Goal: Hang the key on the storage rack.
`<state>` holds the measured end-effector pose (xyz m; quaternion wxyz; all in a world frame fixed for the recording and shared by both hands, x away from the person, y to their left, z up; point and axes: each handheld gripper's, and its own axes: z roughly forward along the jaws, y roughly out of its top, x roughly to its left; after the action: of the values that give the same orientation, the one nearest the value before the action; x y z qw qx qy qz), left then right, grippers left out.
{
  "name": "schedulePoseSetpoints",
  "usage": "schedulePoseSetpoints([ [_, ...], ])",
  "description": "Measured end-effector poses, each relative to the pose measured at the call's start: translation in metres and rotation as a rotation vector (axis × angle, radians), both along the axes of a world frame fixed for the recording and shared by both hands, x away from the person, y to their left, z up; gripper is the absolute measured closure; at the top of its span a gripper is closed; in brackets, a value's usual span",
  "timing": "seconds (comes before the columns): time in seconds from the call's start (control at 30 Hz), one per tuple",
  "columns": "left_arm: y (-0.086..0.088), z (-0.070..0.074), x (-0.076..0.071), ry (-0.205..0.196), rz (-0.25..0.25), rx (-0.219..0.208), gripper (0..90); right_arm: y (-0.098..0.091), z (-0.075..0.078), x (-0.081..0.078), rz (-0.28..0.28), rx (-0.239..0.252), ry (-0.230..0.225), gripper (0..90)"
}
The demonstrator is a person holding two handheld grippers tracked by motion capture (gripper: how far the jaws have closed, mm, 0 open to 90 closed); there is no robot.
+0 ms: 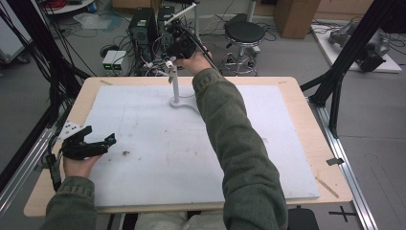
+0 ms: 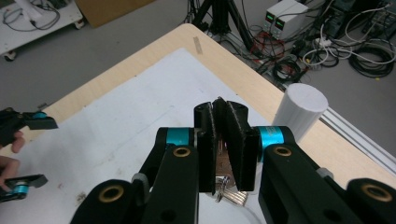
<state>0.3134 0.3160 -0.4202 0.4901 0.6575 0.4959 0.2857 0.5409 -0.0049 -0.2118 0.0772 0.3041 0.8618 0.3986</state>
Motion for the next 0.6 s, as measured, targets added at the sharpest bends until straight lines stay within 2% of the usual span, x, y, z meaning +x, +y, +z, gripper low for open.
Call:
schedulePoseSetpoints([
  [0.13, 0.0, 0.0, 0.0, -0.002, 0.003, -0.005, 1.7, -0.003, -0.001, 0.002, -0.014, -0.008, -0.007, 82.7],
  [0.37, 0.0, 0.0, 0.0, 0.001, 0.004, 0.004, 1.7, -0.011, -0.004, 0.006, -0.035, 0.024, -0.023, 82.7],
  [0.5, 0.0, 0.0, 0.0, 0.002, 0.003, 0.008, 1.7, -0.011, -0.007, 0.005, -0.037, 0.031, -0.061, 82.7],
  [0.6, 0.0, 0.0, 0.001, 0.002, 0.004, 0.004, 1.7, -0.01, -0.01, 0.007, -0.058, 0.041, -0.067, 82.7],
])
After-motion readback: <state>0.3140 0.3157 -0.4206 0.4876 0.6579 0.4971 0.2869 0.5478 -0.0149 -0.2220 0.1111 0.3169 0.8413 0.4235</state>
